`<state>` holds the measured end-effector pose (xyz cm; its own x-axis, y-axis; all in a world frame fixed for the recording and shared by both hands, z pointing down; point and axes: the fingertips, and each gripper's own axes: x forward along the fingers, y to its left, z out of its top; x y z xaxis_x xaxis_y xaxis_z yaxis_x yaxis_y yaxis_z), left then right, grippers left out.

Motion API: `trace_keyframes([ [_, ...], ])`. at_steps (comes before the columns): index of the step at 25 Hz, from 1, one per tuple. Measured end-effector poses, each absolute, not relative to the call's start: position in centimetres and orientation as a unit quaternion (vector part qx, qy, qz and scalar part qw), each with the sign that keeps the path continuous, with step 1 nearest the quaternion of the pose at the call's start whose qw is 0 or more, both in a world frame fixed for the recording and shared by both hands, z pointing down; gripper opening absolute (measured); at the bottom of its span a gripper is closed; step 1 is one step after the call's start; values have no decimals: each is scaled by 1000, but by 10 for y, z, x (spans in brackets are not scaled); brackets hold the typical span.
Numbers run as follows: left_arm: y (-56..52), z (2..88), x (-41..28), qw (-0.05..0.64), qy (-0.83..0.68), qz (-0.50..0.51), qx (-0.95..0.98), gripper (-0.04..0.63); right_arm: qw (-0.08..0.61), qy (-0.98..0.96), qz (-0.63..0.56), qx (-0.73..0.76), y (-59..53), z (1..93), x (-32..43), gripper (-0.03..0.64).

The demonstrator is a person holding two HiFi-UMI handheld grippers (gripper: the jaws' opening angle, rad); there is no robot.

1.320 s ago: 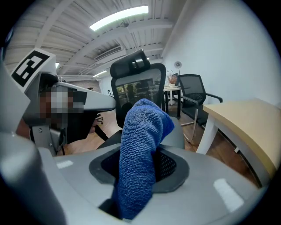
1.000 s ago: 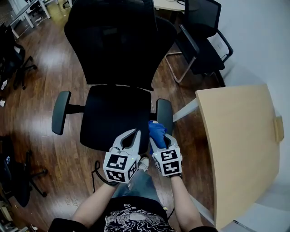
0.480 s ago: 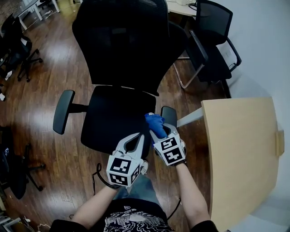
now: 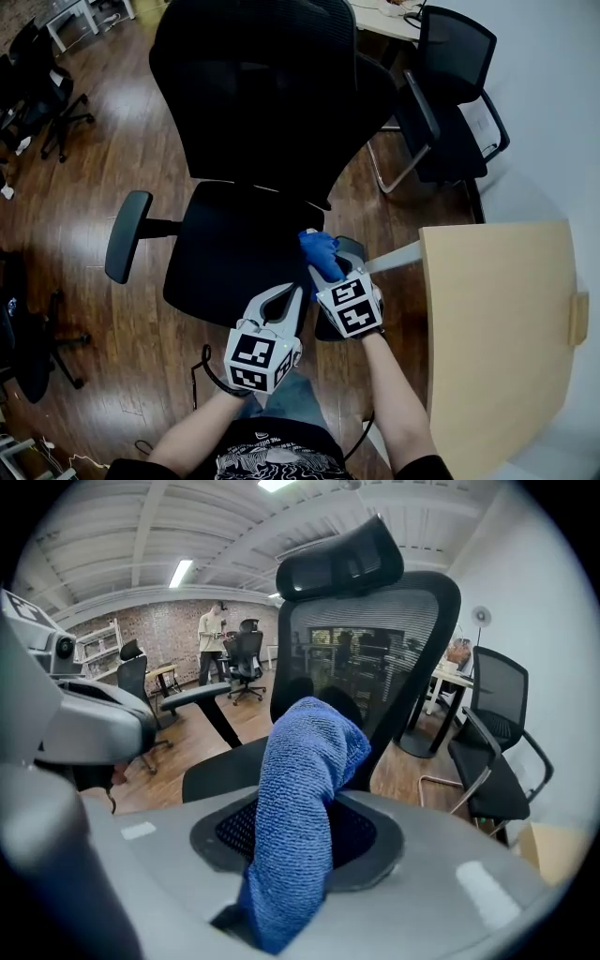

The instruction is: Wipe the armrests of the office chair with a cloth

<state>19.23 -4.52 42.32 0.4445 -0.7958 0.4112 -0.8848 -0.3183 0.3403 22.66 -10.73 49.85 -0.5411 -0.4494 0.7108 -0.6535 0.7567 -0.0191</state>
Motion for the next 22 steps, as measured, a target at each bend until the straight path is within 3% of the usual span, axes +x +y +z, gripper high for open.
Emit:
trace_keyframes([
  [22, -75, 438, 210, 268, -537, 105, 793, 5, 288, -858, 175, 388, -221, 495, 281, 147],
])
